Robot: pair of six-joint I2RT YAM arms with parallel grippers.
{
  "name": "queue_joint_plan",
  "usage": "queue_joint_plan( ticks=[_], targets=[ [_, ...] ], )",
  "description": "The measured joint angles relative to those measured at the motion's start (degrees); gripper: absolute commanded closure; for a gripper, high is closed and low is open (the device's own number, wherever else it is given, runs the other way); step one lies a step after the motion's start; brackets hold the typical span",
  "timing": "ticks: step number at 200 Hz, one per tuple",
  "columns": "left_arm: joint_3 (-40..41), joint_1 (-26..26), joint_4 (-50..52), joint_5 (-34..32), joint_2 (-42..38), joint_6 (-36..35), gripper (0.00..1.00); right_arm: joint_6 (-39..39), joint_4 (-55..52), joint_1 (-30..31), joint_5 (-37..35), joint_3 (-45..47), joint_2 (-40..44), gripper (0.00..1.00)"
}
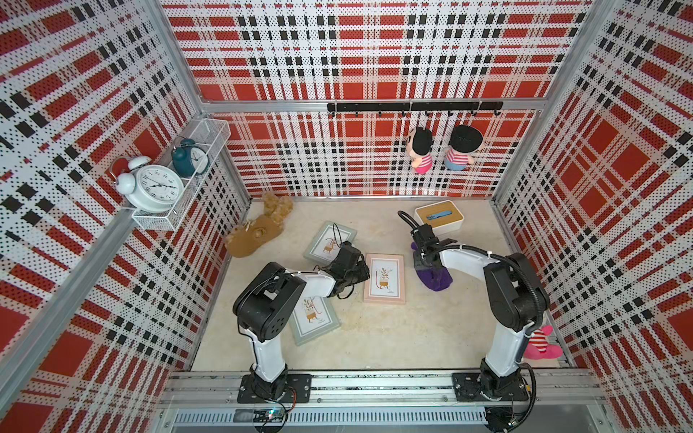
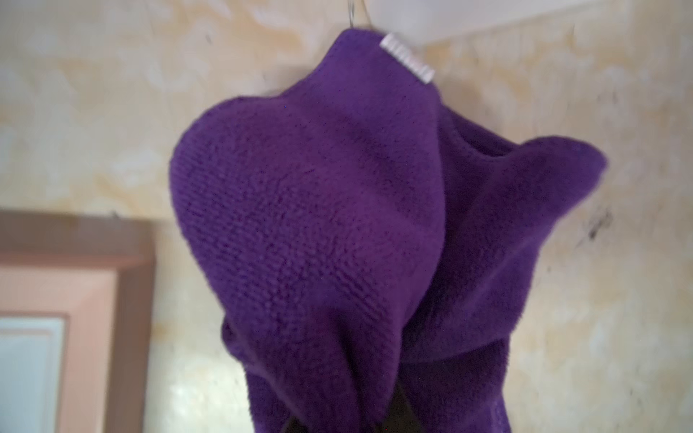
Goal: Wipe the picture frame with a cloth
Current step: Wipe the dirt from the picture frame.
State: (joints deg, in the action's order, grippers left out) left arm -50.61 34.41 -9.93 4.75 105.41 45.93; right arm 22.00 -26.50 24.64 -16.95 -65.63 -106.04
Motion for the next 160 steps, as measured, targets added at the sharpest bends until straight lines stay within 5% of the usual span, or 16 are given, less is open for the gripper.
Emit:
queue_joint_plan(
  ticks=[77, 160],
  targets=[
    [-2.45, 0.85, 5.42, 4.04, 0.22, -0.35, 0.73, 4.15, 8.63, 0.22, 14.6, 3.21, 0.92, 1.0],
    [-3.15, -3.63, 3.89, 6.03, 1.38, 1.92, 0.77, 1.25, 10.43, -0.17, 17.77, -13.81, -12.2, 1.0]
  ],
)
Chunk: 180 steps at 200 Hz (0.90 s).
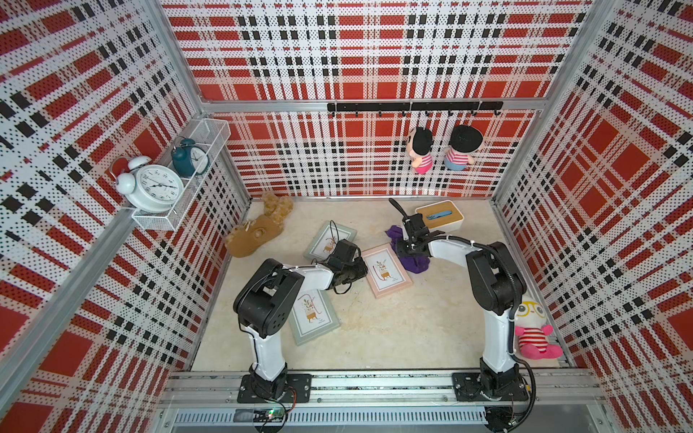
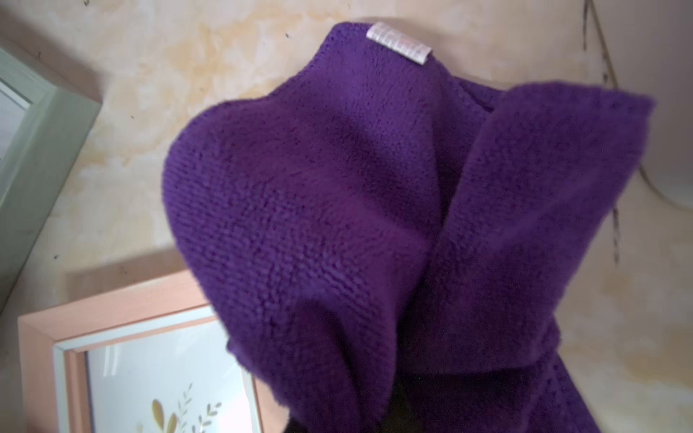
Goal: Wipe the picture frame with a cloth
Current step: Wipe the dirt from the picture frame.
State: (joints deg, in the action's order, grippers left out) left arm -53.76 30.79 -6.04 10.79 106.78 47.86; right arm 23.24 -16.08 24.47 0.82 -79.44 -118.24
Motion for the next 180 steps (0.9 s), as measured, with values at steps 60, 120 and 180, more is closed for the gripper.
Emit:
queue_joint_plan(
  ticks=[60, 120, 180],
  targets=[
    [0.39, -0.04, -2.47, 0.98, 0.9, 0.37, 0.76, -0.39, -7.39, 1.4, -13.64, 9.6, 11.17, 1.0],
    [2.34, 0.17, -5.9, 0.04, 0.9, 1.73, 0.77, 5.53, -12.68, 12.57, -6.67, 17.35, 24.96, 1.0],
    [3.26, 0.57, -7.28, -0.92, 0.85, 2.4, 0.79, 13.42, -6.01, 17.79, 2.75, 17.86, 17.77, 1.0]
  ],
)
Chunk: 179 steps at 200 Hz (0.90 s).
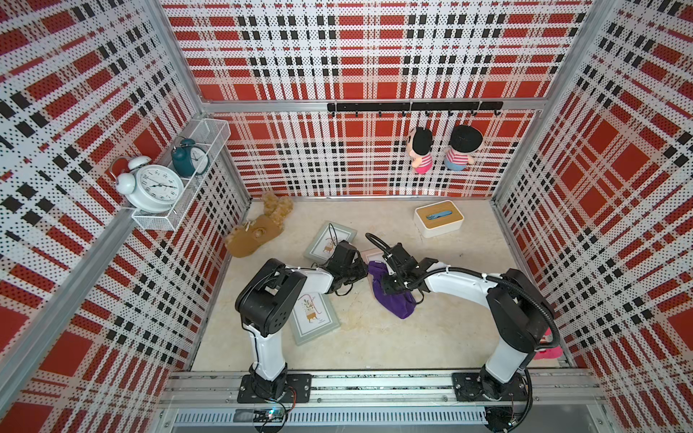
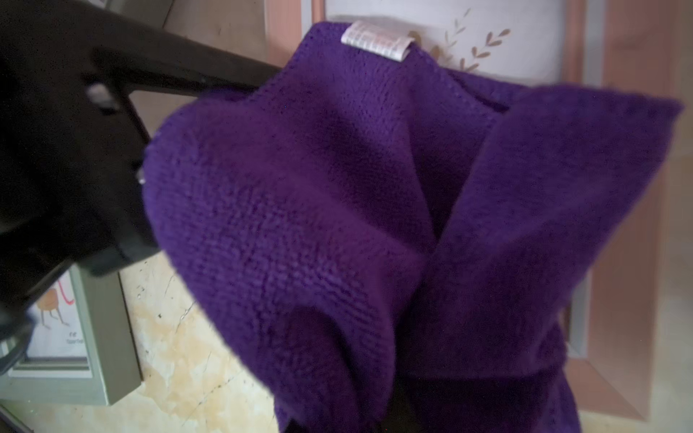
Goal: Wipe the picture frame with a cloth
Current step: Wipe the dirt from the picture frame.
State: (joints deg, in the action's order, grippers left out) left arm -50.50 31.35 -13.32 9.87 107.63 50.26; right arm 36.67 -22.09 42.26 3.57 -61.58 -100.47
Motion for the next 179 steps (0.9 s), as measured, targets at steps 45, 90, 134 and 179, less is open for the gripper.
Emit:
queue_joint_plan(
  ticks=[45, 90, 134, 179],
  targets=[
    [0.76, 0.09, -1.36, -0.31, -0.13, 0.55, 0.82, 1.16, 3.04, -1.14, -2.62, 3.89, 1.79, 1.0],
    [1.36, 0.13, -2.51, -0.5, -0.24, 0.76, 0.83, 0.5, 1.7, -5.51, -8.74, 7.37, 5.75, 1.0],
    [2.05, 0.26, -4.15, -0.74, -0.22, 1.55, 0.83, 1.66, 4.59, 2.62, -7.87, 3.56, 1.46, 1.0],
    [2.16, 0.48, -4.85, -1.07, 0.0, 1.88, 0.83, 1.95, 9.27, -2.1, -5.77, 10.95, 6.32, 1.0]
  ],
)
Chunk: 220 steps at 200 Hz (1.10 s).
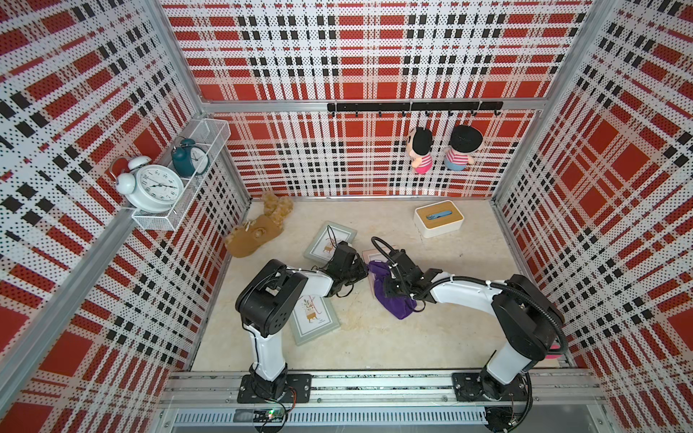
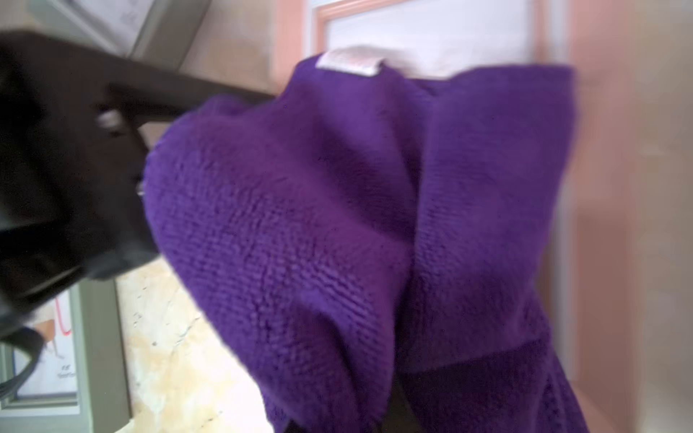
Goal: Wipe the picture frame with a cloth
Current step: Wipe the dirt from the picture frame.
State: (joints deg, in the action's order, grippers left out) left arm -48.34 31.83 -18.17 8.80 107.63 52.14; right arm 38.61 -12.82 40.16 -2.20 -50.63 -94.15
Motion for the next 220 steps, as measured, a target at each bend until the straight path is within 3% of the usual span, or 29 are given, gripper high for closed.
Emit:
queue_joint_plan(
  ticks=[37, 102, 159, 187, 220],
  targets=[
    [0.26, 0.02, -0.5, -0.07, 0.02, 0.0, 0.83, -1.09, -2.97, -6.86, -0.26, 2.67, 4.52, 1.0],
    [1.46, 0.13, -3.28, -0.2, 0.26, 0.46, 0.83, 1.36, -0.68, 2.84, 1.79, -2.8, -1.88, 1.0],
    [1.46, 0.15, -3.48, -0.09, 0.37, 0.39, 0.84, 0.04, -3.93, -7.23, 0.59, 1.66, 3.54, 1.0],
    [1.49, 0.17, -3.56, -0.09, 0.39, 0.44, 0.84, 0.02, -6.36, -2.32, -1.2, -2.12, 0.35, 1.0],
    [1.46, 0.37, -4.09, -0.22, 0.63, 0.57, 0.84, 1.6, -2.86, 3.98, 1.42, -5.51, -3.63, 1.0]
  ],
)
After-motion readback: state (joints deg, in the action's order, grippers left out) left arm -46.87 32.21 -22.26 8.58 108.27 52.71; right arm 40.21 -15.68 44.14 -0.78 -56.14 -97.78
